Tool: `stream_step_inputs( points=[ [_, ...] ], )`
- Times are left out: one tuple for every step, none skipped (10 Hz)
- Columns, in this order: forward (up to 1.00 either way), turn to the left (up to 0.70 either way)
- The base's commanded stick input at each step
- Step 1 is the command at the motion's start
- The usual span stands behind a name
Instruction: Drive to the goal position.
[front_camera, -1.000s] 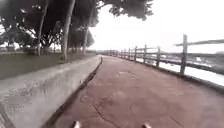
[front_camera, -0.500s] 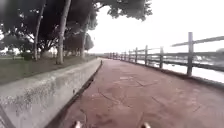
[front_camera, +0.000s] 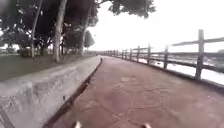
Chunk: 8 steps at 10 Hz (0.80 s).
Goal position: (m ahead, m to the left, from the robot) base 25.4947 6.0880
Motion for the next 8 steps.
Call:
stream_step_inputs(
  points=[
    [0.7, 0.0],
    [0.7, 0.0],
    [0.7, 0.0],
    [0.7, 0.0],
    [0.7, 0.0],
    [0.7, 0.0],
    [0.7, 0.0],
    [0.7, 0.0]
  ],
)
